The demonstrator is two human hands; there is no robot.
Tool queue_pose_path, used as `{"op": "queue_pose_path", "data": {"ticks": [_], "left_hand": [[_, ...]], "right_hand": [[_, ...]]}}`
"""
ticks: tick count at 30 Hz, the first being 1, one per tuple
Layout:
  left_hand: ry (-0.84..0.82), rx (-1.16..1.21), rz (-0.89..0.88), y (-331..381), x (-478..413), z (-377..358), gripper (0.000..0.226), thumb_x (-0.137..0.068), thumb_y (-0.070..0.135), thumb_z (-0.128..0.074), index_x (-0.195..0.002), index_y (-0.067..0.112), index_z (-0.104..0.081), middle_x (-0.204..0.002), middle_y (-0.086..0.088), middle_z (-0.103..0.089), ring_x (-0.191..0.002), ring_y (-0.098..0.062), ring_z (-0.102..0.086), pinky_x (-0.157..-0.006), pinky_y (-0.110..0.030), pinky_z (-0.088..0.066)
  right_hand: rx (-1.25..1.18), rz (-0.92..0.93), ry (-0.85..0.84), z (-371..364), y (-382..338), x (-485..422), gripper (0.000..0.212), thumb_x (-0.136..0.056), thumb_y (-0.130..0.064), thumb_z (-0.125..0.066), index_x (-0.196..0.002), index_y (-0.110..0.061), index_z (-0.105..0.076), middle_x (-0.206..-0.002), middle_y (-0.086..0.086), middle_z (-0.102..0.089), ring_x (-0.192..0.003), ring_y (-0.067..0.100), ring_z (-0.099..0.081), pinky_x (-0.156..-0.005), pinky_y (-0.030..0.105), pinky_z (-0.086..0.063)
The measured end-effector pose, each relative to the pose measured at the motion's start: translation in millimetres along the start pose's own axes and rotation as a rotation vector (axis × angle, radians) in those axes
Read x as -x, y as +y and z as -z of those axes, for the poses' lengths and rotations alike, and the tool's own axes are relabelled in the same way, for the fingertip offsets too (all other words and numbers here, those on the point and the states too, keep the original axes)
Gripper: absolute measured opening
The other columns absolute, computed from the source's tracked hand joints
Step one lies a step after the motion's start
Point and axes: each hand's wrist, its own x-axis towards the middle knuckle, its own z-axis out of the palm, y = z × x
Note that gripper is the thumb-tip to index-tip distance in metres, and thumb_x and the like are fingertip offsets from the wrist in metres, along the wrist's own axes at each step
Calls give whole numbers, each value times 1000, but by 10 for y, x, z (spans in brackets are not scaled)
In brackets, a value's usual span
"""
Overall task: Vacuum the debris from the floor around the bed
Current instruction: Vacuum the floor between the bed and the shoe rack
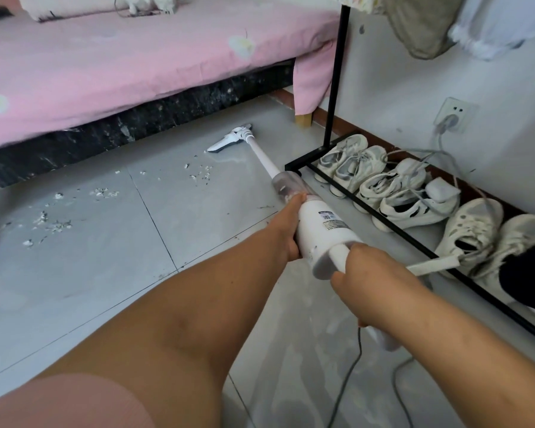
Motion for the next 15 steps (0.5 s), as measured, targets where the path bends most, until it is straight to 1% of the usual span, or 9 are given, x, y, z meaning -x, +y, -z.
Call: {"op": "queue_pose_path", "data": {"ticks": [2, 4, 6, 7, 8, 9, 11, 13, 15], "left_hand": [[-12, -21, 7, -39, 50, -26, 55, -88, 56, -66, -120, 12, -64, -83, -14, -75, -70, -28, -73, -63, -43, -60], [-27, -53, 23, -81, 83, -40, 56, -87, 57, -65, -120, 13, -64, -84, -14, -76, -72, -28, -74, -64, -43, -60], [-27, -78, 36, -109, 105, -41, 57, -87, 58, -66, -122, 13, -63, -84, -14, -76, -72, -29, -74, -64, -44, -60], [-21, -86, 37, -113, 109, -37, 58, -87, 59, -66, -123, 13, -63, -86, -14, -76, -72, -29, -74, -64, -44, -60], [-12, -93, 34, -108, 109, -29, 58, -87, 58, -66, -124, 14, -62, -87, -14, -76, -73, -29, -74, -64, -44, -60], [-3, -98, 31, -100, 109, -20, 58, -87, 57, -67, -125, 14, -62, -89, -14, -76, -74, -29, -74, -65, -44, -60], [12, -99, 26, -69, 96, 20, 56, -87, 54, -68, -124, 13, -62, -90, -14, -76, -77, -29, -73, -66, -45, -60], [31, -93, 26, -25, 82, 72, 52, -87, 53, -69, -120, 14, -63, -85, -13, -76, -74, -29, -73, -66, -45, -59], [41, -87, 28, 19, 71, 121, 48, -87, 53, -69, -114, 14, -64, -77, -12, -76, -69, -28, -73, -63, -43, -59]], "right_hand": [[24, -7, 11, 5, 33, 28, 48, -93, -25, -53, -138, -9, -43, -134, 10, -52, -117, 26, -55, -84, 25, -43], [44, -30, -28, -16, 50, 69, 39, -92, -23, -56, -128, -8, -50, -129, 8, -56, -114, 23, -57, -83, 23, -43], [41, 17, -26, -64, 80, 128, 14, -93, -20, -52, -95, -8, -57, -103, 7, -65, -102, 23, -64, -69, 21, -46], [19, 67, 1, -97, 96, 122, 18, -94, -19, -47, -80, -9, -53, -84, 5, -63, -92, 25, -67, -59, 19, -45], [-14, 91, 14, -114, 91, 120, 21, -95, -19, -44, -77, -9, -51, -71, 3, -57, -82, 24, -68, -53, 17, -43], [-39, 64, -4, -113, 74, 100, 20, -95, -20, -43, -84, -7, -54, -65, 2, -54, -75, 22, -65, -50, 17, -40], [-68, -35, -82, -97, 16, 55, 27, -95, -23, -43, -108, -6, -58, -63, 1, -55, -70, 19, -57, -61, 21, -39], [-73, -43, -96, -110, -25, -22, 31, -95, -24, -42, -115, -7, -58, -65, 0, -57, -68, 17, -53, -67, 21, -37], [-65, -3, -57, -128, -63, -88, 29, -94, -23, -43, -114, -8, -57, -65, -1, -55, -58, 14, -50, -61, 22, -37]]}}
